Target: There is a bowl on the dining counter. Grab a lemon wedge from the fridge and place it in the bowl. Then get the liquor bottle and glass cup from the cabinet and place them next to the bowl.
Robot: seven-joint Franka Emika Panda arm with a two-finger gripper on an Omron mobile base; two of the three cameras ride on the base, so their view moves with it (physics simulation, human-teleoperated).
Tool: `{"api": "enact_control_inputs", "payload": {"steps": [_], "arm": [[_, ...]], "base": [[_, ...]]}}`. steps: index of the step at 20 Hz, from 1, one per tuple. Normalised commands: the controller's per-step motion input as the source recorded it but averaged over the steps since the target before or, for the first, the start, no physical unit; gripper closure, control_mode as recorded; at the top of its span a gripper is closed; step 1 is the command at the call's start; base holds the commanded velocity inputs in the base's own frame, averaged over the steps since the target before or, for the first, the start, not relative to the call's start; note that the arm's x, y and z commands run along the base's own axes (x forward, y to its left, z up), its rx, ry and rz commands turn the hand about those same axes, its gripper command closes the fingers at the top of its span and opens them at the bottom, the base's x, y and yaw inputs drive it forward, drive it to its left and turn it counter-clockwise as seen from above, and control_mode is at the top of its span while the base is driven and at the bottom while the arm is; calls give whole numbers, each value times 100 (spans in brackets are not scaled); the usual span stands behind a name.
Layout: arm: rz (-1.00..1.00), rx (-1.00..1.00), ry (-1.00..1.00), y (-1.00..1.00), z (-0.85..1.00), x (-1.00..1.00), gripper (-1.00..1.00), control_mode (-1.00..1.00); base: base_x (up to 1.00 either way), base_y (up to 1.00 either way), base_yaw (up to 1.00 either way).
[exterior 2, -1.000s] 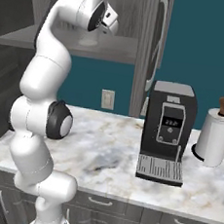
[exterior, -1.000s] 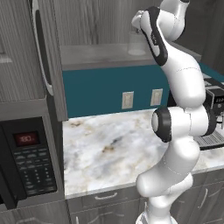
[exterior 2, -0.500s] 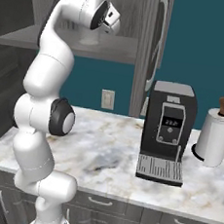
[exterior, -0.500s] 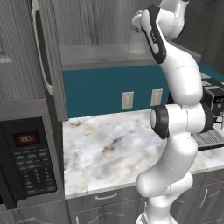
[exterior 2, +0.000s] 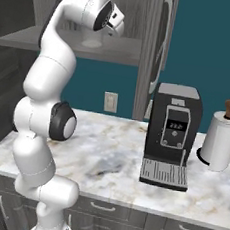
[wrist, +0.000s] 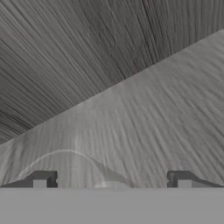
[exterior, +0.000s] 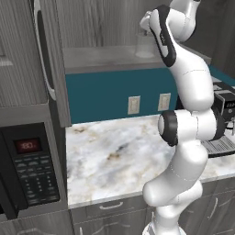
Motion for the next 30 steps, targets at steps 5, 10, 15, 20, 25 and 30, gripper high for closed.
{"api": "enact_control_inputs", "payload": {"steps": [5, 10, 15, 20, 25, 30], "arm": [[0, 0, 0, 0, -21, -6, -100, -100], [0, 0, 0, 0, -24, -2, -100, -100], [0, 0, 0, 4, -30, 0, 100, -100], [0, 0, 0, 14, -30, 0, 100, -100], [0, 0, 0, 14, -14, -15, 100, -100], [0, 0, -9, 30, 1, -66, 100, -100]], "base": [[0, 0, 0], [0, 0, 0], [0, 0, 0], [0, 0, 0], [0, 0, 0], [0, 0, 0]]}}
